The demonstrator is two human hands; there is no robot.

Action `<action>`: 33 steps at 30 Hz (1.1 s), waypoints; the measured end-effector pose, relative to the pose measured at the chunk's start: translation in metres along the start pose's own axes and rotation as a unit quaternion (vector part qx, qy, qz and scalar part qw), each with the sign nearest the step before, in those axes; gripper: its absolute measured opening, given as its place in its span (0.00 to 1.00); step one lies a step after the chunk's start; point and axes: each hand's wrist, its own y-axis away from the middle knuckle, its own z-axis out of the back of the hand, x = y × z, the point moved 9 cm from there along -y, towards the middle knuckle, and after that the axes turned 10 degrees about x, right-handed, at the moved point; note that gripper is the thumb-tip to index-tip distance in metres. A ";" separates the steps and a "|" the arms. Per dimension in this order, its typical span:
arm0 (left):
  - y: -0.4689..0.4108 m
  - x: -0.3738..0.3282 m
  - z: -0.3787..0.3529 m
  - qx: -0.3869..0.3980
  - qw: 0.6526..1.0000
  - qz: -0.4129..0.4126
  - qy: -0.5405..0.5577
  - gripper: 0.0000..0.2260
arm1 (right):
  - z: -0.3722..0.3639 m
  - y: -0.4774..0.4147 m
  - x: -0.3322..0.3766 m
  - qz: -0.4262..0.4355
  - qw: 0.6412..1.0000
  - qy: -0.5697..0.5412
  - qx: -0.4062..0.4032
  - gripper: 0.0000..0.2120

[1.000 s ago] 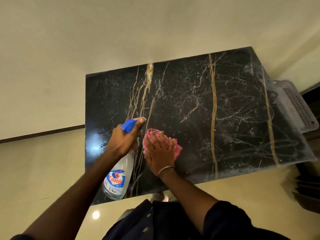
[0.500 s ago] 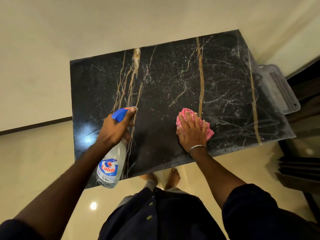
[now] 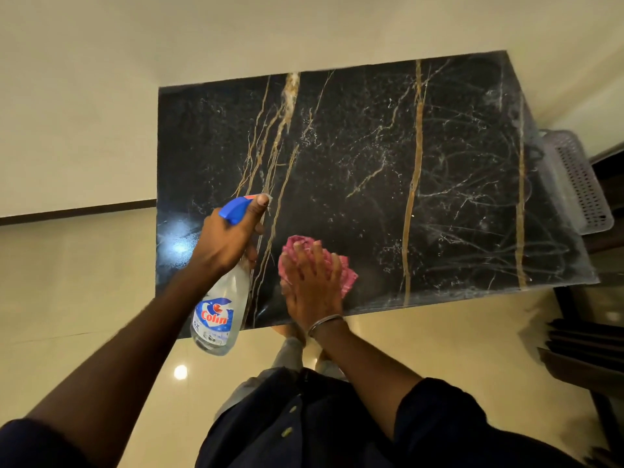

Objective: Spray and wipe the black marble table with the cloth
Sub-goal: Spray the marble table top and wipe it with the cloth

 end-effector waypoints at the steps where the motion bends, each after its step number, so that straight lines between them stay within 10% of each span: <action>1: 0.000 0.001 0.001 -0.005 1.000 0.002 -0.003 0.26 | -0.005 -0.001 0.016 0.024 1.000 0.001 0.010 0.31; 11: 0.001 0.000 -0.009 0.000 1.000 0.016 -0.023 0.27 | -0.021 0.008 0.049 0.187 0.980 0.060 0.038 0.32; 24: -0.003 -0.054 -0.059 0.043 0.998 -0.034 -0.016 0.15 | 0.022 0.071 -0.190 -0.036 0.996 0.078 0.009 0.30; 33: -0.016 -0.061 -0.064 0.049 0.998 -0.040 -0.002 0.15 | 0.024 0.048 -0.165 -0.091 0.995 0.039 0.008 0.30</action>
